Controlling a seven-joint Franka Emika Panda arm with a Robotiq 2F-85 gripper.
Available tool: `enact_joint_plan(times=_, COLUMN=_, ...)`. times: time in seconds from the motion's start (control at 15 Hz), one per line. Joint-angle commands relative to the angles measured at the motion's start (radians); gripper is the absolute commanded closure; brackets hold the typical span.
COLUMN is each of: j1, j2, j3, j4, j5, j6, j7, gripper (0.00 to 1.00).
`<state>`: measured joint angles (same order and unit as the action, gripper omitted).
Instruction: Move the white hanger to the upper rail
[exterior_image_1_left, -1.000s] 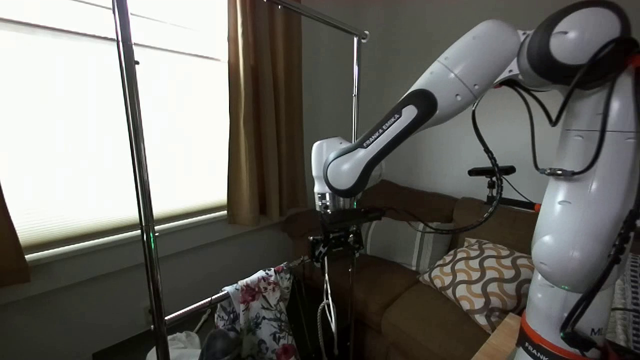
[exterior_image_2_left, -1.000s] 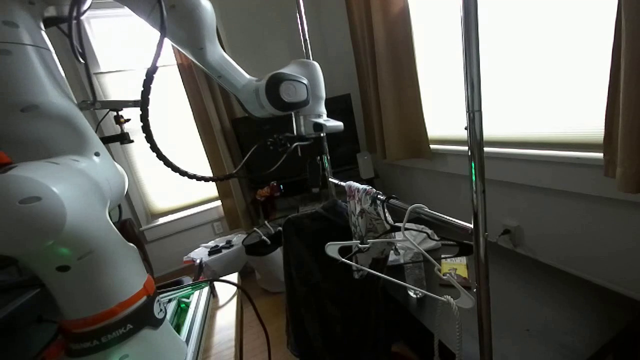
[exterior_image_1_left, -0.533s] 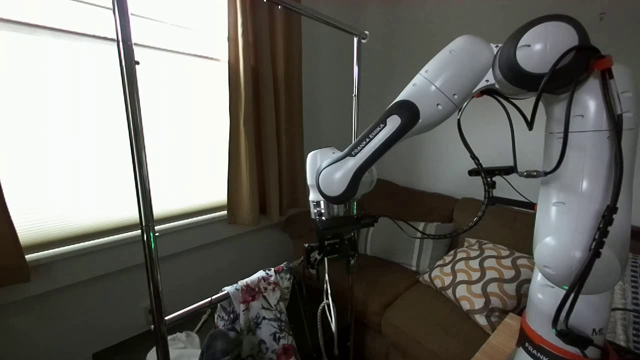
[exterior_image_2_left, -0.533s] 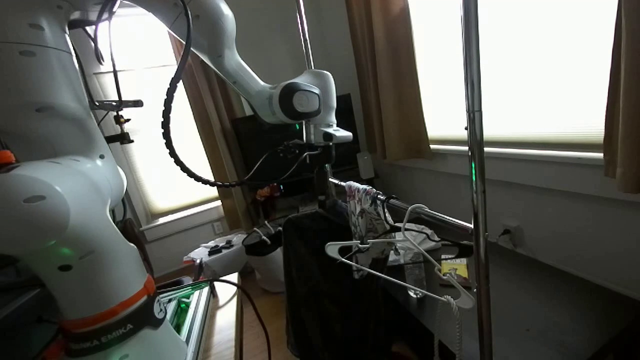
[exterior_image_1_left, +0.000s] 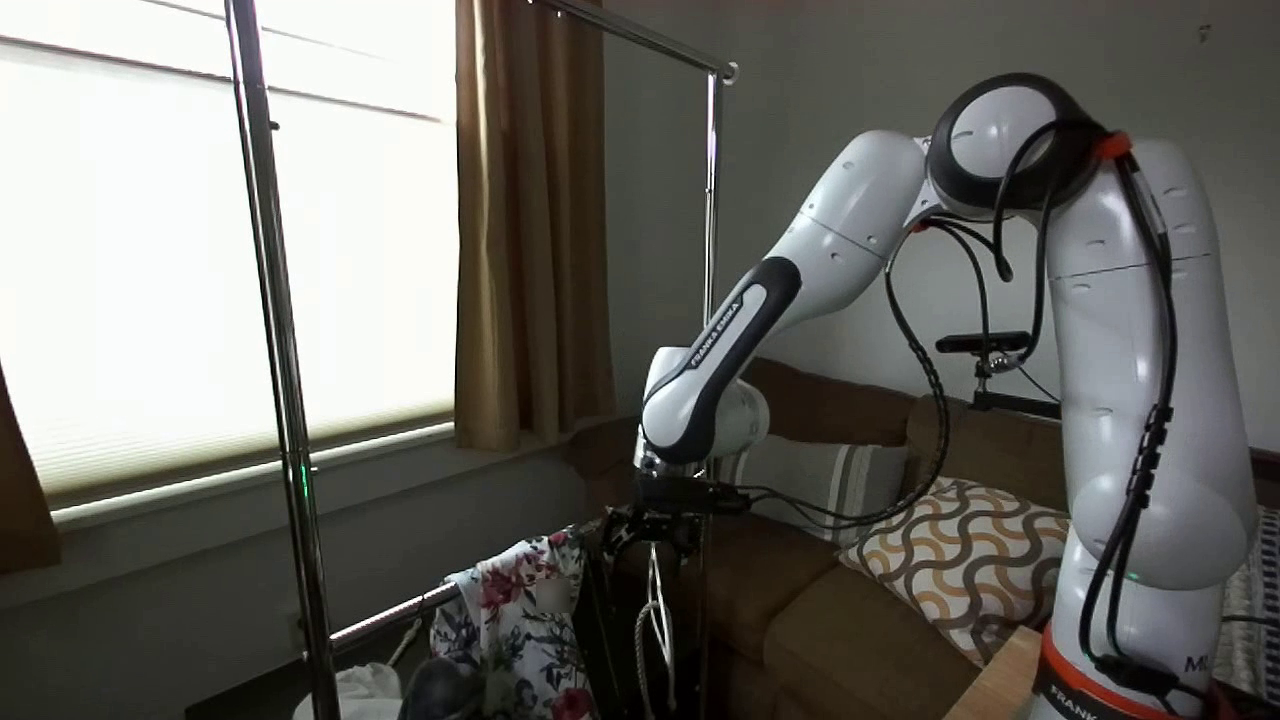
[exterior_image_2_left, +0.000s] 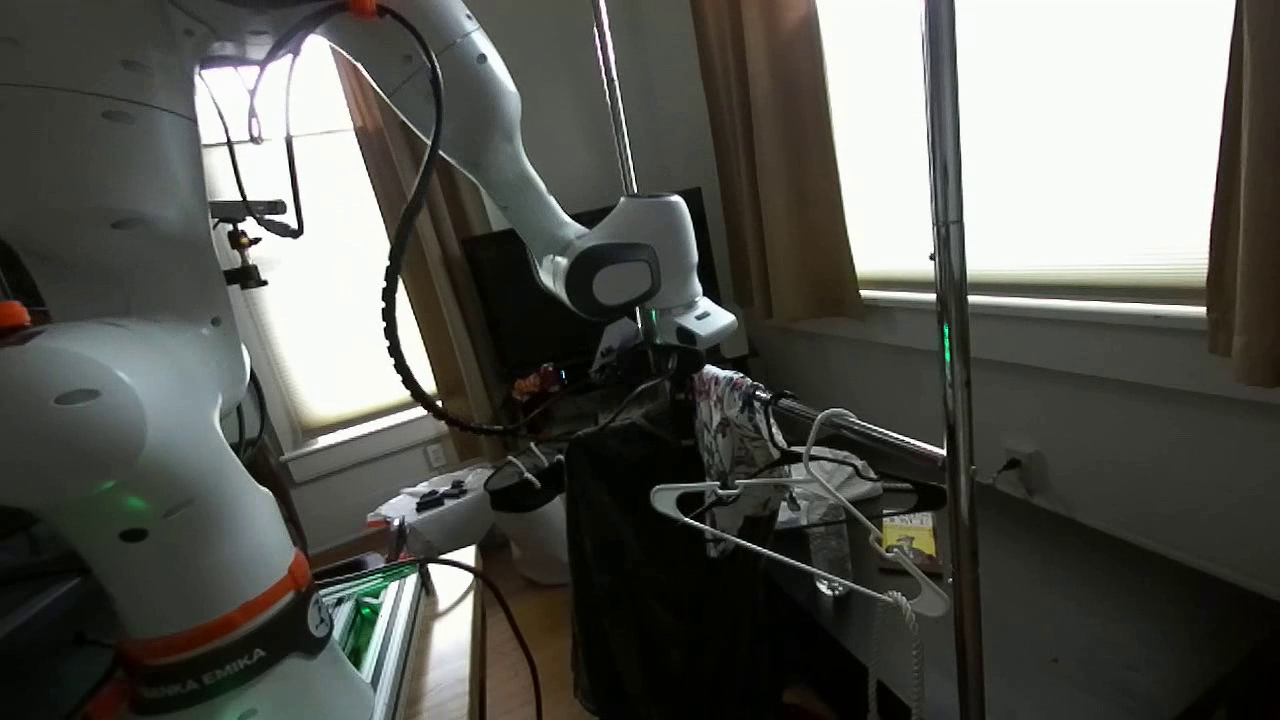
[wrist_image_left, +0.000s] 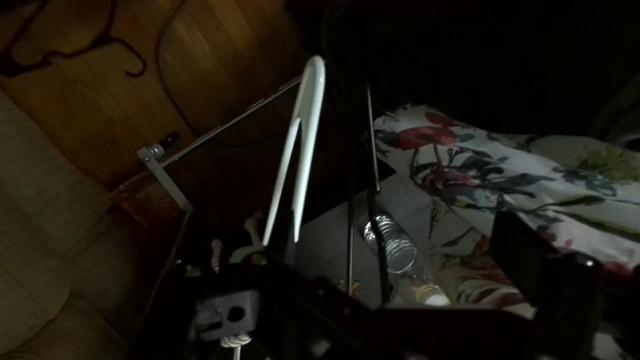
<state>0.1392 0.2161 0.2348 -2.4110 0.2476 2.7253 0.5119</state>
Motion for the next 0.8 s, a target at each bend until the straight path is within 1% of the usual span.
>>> enact_joint_plan(times=0.0, j1=0.075, j2=0.027, j3=-0.106, j4=-0.092, j5=-0.055, j6=0.153, j7=0.125, gripper=0.00)
enact_joint_plan(times=0.13, j1=0.121, j2=0.030, j3=-0.165, j4=-0.139, j5=-0.086, j6=0.220, j7=0.195, gripper=0.00)
enact_joint_plan(times=0.2, j1=0.153, j2=0.047, j3=-0.196, j4=-0.139, j5=-0.111, j6=0.233, j7=0.234, gripper=0.00)
enact_joint_plan(times=0.27, j1=0.212, j2=0.062, j3=-0.262, j4=-0.141, j5=-0.179, j6=0.238, j7=0.312, gripper=0.00)
enact_joint_plan(times=0.33, j1=0.262, j2=0.080, j3=-0.309, j4=-0.130, j5=-0.232, j6=0.217, j7=0.379, gripper=0.00)
enact_joint_plan(times=0.47, j1=0.342, j2=0.095, j3=-0.375, j4=-0.119, j5=-0.317, j6=0.184, j7=0.497, gripper=0.00)
enact_joint_plan(times=0.6, j1=0.399, j2=0.095, j3=-0.411, j4=-0.117, j5=-0.376, j6=0.155, j7=0.587, gripper=0.00)
enact_joint_plan(times=0.67, j1=0.419, j2=0.092, j3=-0.418, j4=-0.117, j5=-0.402, j6=0.136, j7=0.623, gripper=0.03)
enact_joint_plan(times=0.73, j1=0.420, j2=0.091, j3=-0.405, j4=-0.113, j5=-0.415, j6=0.116, j7=0.640, gripper=0.10)
